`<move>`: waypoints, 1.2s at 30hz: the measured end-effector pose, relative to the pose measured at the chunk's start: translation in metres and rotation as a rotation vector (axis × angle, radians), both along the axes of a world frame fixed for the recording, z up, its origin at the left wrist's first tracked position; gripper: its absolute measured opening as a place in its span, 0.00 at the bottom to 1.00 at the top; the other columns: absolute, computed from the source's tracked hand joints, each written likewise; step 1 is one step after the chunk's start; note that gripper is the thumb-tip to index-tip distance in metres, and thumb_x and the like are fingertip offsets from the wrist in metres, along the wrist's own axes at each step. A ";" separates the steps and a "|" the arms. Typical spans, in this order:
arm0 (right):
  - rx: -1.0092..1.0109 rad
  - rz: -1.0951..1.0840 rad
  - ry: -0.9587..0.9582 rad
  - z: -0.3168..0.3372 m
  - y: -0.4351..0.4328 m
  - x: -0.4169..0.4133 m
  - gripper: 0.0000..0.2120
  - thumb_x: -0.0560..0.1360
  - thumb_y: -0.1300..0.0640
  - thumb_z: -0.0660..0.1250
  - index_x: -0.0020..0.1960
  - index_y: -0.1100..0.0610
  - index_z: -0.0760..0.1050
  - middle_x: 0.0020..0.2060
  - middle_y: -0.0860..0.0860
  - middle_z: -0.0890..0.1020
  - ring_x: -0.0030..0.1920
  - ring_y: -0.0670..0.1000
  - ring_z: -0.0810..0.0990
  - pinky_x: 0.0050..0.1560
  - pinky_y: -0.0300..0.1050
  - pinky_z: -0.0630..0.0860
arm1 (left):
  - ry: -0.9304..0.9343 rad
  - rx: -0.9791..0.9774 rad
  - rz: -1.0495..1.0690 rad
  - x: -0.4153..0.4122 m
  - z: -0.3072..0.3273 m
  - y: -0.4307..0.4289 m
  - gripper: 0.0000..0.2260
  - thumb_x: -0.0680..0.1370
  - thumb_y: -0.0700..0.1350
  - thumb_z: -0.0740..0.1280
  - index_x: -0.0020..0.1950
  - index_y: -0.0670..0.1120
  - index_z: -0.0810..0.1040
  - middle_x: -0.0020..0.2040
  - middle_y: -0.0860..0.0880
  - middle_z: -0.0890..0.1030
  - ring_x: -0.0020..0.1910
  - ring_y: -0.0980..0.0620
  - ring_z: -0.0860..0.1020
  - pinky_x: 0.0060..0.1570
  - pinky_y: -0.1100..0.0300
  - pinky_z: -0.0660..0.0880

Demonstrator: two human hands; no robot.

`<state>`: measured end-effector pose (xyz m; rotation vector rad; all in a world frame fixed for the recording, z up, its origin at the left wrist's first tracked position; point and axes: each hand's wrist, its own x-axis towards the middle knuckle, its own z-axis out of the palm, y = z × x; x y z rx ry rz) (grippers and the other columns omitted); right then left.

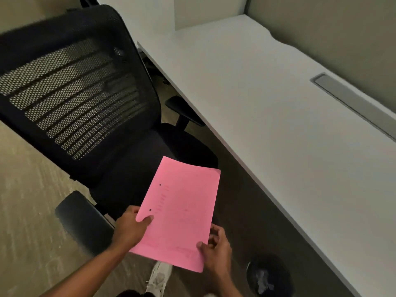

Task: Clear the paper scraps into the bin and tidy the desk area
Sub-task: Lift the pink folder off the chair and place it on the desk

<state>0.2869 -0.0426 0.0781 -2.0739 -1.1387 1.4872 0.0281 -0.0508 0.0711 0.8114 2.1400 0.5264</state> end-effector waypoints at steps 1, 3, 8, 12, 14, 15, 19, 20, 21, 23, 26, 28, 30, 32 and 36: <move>0.017 0.007 0.005 0.008 -0.005 0.006 0.26 0.73 0.69 0.76 0.65 0.50 0.74 0.54 0.47 0.86 0.53 0.47 0.85 0.49 0.43 0.84 | -0.011 0.021 0.005 0.004 0.007 -0.007 0.17 0.80 0.50 0.74 0.65 0.47 0.74 0.55 0.52 0.81 0.49 0.51 0.81 0.44 0.55 0.77; 0.051 0.025 0.009 0.023 -0.014 0.018 0.26 0.73 0.67 0.76 0.64 0.47 0.74 0.51 0.43 0.86 0.51 0.44 0.86 0.52 0.43 0.85 | -0.019 0.034 0.001 0.012 0.019 -0.020 0.16 0.80 0.50 0.74 0.64 0.48 0.74 0.56 0.52 0.80 0.48 0.53 0.80 0.41 0.60 0.74; 0.098 0.089 0.029 0.063 -0.031 0.052 0.27 0.75 0.64 0.75 0.65 0.42 0.72 0.54 0.43 0.85 0.55 0.44 0.85 0.59 0.49 0.85 | -0.017 0.022 -0.013 0.031 0.047 -0.041 0.15 0.79 0.52 0.75 0.61 0.50 0.74 0.55 0.53 0.80 0.46 0.54 0.79 0.40 0.61 0.73; 0.180 0.089 0.011 0.096 -0.041 0.086 0.27 0.74 0.63 0.76 0.67 0.42 0.71 0.53 0.42 0.85 0.53 0.43 0.85 0.54 0.40 0.84 | 0.003 0.101 -0.037 0.059 0.074 -0.043 0.16 0.79 0.52 0.76 0.60 0.51 0.74 0.52 0.55 0.80 0.42 0.61 0.78 0.35 0.64 0.72; 0.232 0.082 0.004 0.112 -0.045 0.103 0.27 0.75 0.62 0.76 0.65 0.41 0.70 0.53 0.41 0.84 0.52 0.42 0.85 0.48 0.33 0.82 | 0.001 0.144 -0.068 0.073 0.089 -0.041 0.16 0.79 0.52 0.76 0.61 0.53 0.74 0.50 0.57 0.80 0.43 0.61 0.79 0.36 0.62 0.74; 0.252 0.071 0.006 0.120 -0.046 0.111 0.27 0.75 0.61 0.76 0.66 0.41 0.70 0.54 0.40 0.84 0.53 0.42 0.85 0.49 0.33 0.82 | 0.002 0.169 -0.087 0.079 0.096 -0.039 0.16 0.78 0.52 0.76 0.61 0.53 0.74 0.50 0.58 0.80 0.43 0.60 0.80 0.36 0.61 0.75; 0.313 0.034 0.005 0.143 -0.046 0.142 0.29 0.74 0.58 0.78 0.70 0.45 0.70 0.59 0.41 0.82 0.56 0.44 0.84 0.60 0.46 0.84 | -0.044 0.254 -0.132 0.105 0.130 -0.024 0.15 0.78 0.51 0.76 0.61 0.54 0.76 0.50 0.60 0.82 0.47 0.56 0.84 0.37 0.63 0.78; 0.325 0.026 0.007 0.148 -0.044 0.150 0.29 0.74 0.58 0.78 0.70 0.45 0.70 0.60 0.42 0.82 0.57 0.44 0.84 0.61 0.49 0.84 | -0.054 0.277 -0.150 0.112 0.138 -0.020 0.14 0.79 0.51 0.76 0.61 0.54 0.76 0.51 0.59 0.82 0.47 0.56 0.85 0.37 0.64 0.79; 0.334 0.011 0.020 0.153 -0.042 0.156 0.29 0.74 0.57 0.78 0.70 0.45 0.70 0.60 0.42 0.83 0.57 0.45 0.84 0.62 0.52 0.84 | -0.055 0.300 -0.175 0.118 0.146 -0.015 0.14 0.79 0.51 0.75 0.62 0.55 0.77 0.51 0.60 0.82 0.47 0.57 0.85 0.37 0.64 0.78; 0.358 -0.027 0.048 0.161 -0.039 0.169 0.28 0.75 0.57 0.78 0.70 0.45 0.70 0.59 0.43 0.83 0.57 0.46 0.85 0.60 0.55 0.85 | -0.051 0.322 -0.233 0.130 0.160 -0.006 0.16 0.80 0.48 0.75 0.66 0.55 0.78 0.51 0.61 0.82 0.46 0.58 0.83 0.38 0.66 0.77; 0.405 -0.055 0.055 0.167 -0.033 0.185 0.28 0.75 0.57 0.77 0.71 0.48 0.70 0.59 0.44 0.84 0.57 0.46 0.85 0.60 0.54 0.85 | -0.059 0.327 -0.297 0.144 0.173 0.006 0.23 0.79 0.41 0.73 0.72 0.57 0.76 0.50 0.66 0.80 0.45 0.61 0.84 0.33 0.70 0.76; 0.420 -0.078 0.067 0.168 -0.026 0.191 0.27 0.76 0.57 0.77 0.70 0.47 0.70 0.59 0.43 0.83 0.56 0.46 0.86 0.59 0.54 0.86 | -0.078 0.348 -0.344 0.151 0.179 0.012 0.27 0.78 0.39 0.72 0.75 0.58 0.74 0.51 0.66 0.81 0.47 0.67 0.84 0.29 0.72 0.77; 0.423 -0.094 0.056 0.169 -0.018 0.193 0.26 0.76 0.57 0.77 0.69 0.45 0.69 0.58 0.42 0.84 0.55 0.46 0.86 0.57 0.52 0.86 | -0.108 0.371 -0.374 0.154 0.183 0.021 0.29 0.78 0.38 0.72 0.75 0.60 0.73 0.52 0.66 0.82 0.50 0.75 0.81 0.30 0.76 0.77; 0.436 -0.097 0.027 0.169 -0.009 0.194 0.26 0.76 0.56 0.77 0.69 0.43 0.69 0.57 0.42 0.84 0.52 0.45 0.86 0.51 0.42 0.86 | -0.119 0.366 -0.391 0.156 0.185 0.033 0.30 0.77 0.39 0.72 0.75 0.62 0.72 0.52 0.65 0.82 0.50 0.75 0.81 0.31 0.75 0.77; 0.452 -0.105 -0.020 0.169 0.022 0.190 0.27 0.76 0.53 0.77 0.69 0.41 0.67 0.53 0.35 0.81 0.47 0.42 0.85 0.47 0.38 0.84 | -0.141 0.351 -0.430 0.153 0.186 0.067 0.31 0.78 0.40 0.72 0.76 0.64 0.71 0.54 0.65 0.82 0.49 0.63 0.85 0.32 0.70 0.79</move>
